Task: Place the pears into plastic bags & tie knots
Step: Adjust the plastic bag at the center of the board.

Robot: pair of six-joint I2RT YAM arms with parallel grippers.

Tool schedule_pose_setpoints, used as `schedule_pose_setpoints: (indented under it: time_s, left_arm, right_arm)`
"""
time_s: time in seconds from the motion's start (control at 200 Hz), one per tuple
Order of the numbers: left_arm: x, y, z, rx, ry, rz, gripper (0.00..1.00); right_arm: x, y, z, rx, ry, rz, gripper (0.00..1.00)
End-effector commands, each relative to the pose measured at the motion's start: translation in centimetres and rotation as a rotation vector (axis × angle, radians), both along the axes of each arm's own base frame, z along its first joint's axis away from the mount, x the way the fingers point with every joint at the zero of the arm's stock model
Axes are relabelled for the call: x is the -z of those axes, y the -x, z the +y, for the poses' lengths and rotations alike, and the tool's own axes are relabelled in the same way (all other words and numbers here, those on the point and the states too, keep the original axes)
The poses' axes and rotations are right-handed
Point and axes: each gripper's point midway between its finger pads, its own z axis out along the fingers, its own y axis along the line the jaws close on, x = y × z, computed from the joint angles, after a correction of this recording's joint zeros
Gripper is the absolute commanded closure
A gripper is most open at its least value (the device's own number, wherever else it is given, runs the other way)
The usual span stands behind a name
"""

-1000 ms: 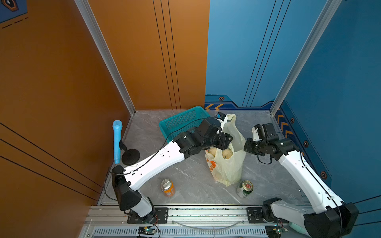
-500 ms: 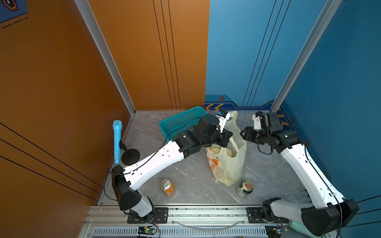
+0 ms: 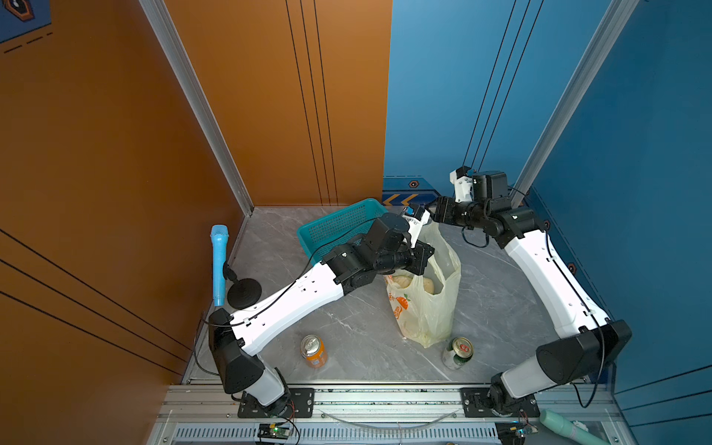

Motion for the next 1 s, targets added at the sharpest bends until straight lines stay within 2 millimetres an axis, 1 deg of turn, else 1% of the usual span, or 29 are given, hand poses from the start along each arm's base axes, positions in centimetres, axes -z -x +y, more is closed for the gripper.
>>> schedule_pose_setpoints:
  time_s: [0.0, 0.06, 0.13, 0.2, 0.285, 0.33, 0.34, 0.355, 0.451, 0.526, 0.651, 0.726, 0.806, 0.816, 0.846, 0.946, 0.961, 0.996]
  left_arm:
    - [-0.5, -0.1, 0.6, 0.001, 0.007, -0.005, 0.95]
    - [-0.6, -0.1, 0.7, -0.002, 0.007, -0.008, 0.95]
    - [-0.8, 0.0, 0.9, -0.006, 0.01, -0.012, 0.95]
    - [-1.3, 0.0, 1.3, -0.008, 0.012, -0.025, 0.96]
    - [-2.5, 0.1, 2.2, -0.01, 0.02, -0.056, 0.97]
    - [-3.3, 0.0, 3.0, -0.014, 0.024, -0.071, 0.98]
    - [-3.4, 0.0, 3.2, -0.016, 0.025, -0.075, 0.98]
    - [-3.7, -0.1, 3.5, -0.019, 0.027, -0.079, 0.98]
    - [-5.2, -1.1, 5.9, -0.041, 0.047, -0.097, 1.0]
    - [-6.6, -1.8, 7.7, -0.046, 0.085, -0.109, 1.0]
    - [-8.8, -3.4, 10.8, -0.04, 0.155, -0.107, 1.0]
    - [-9.6, -4.2, 12.2, -0.021, 0.196, -0.109, 1.0]
    - [-10.2, -4.3, 12.9, 0.05, 0.239, -0.118, 1.0]
    - [-10.2, -4.4, 12.9, 0.057, 0.244, -0.118, 1.0]
    - [-10.2, -4.5, 13.1, 0.082, 0.264, -0.114, 1.0]
    - [-9.9, -5.0, 13.5, 0.165, 0.33, -0.088, 1.0]
    - [-10.4, -5.1, 13.5, 0.182, 0.348, -0.107, 1.0]
    - [-10.3, -5.3, 13.6, 0.203, 0.366, -0.1, 1.0]
  right_arm:
    - [-1.4, -0.1, 1.0, -0.022, -0.05, -0.012, 0.58]
    - [-1.6, -0.1, 0.9, -0.011, -0.059, -0.012, 0.71]
    - [-1.9, 0.0, 0.7, 0.007, -0.069, -0.016, 0.84]
    - [-2.8, 0.3, 0.3, 0.028, -0.076, -0.026, 0.93]
    - [-4.1, 1.1, -0.6, 0.06, -0.075, -0.047, 1.0]
    - [-4.4, 1.6, -1.1, 0.078, -0.067, -0.049, 1.0]
    - [-5.4, 1.7, -1.2, 0.082, -0.073, -0.07, 1.0]
    - [-6.0, 1.9, -1.3, 0.088, -0.074, -0.08, 1.0]
    - [-7.4, 3.2, -2.2, 0.119, -0.065, -0.092, 1.0]
    - [-8.0, 4.4, -3.0, 0.146, -0.051, -0.093, 1.0]
    - [-8.5, 6.6, -4.0, 0.193, -0.041, -0.087, 1.0]
    - [-8.3, 8.2, -4.5, 0.231, -0.031, -0.074, 1.0]
    - [-8.0, 10.1, -5.3, 0.294, -0.021, -0.066, 1.0]
    - [-7.2, 10.3, -5.4, 0.307, -0.011, -0.049, 1.0]
    - [-6.6, 10.9, -5.8, 0.343, -0.004, -0.033, 1.0]
    - [-5.1, 12.9, -6.5, 0.421, -0.028, -0.005, 1.0]
    - [-4.9, 13.1, -6.5, 0.429, -0.034, -0.003, 1.0]
    - [-4.7, 13.6, -6.5, 0.441, -0.044, -0.004, 1.0]
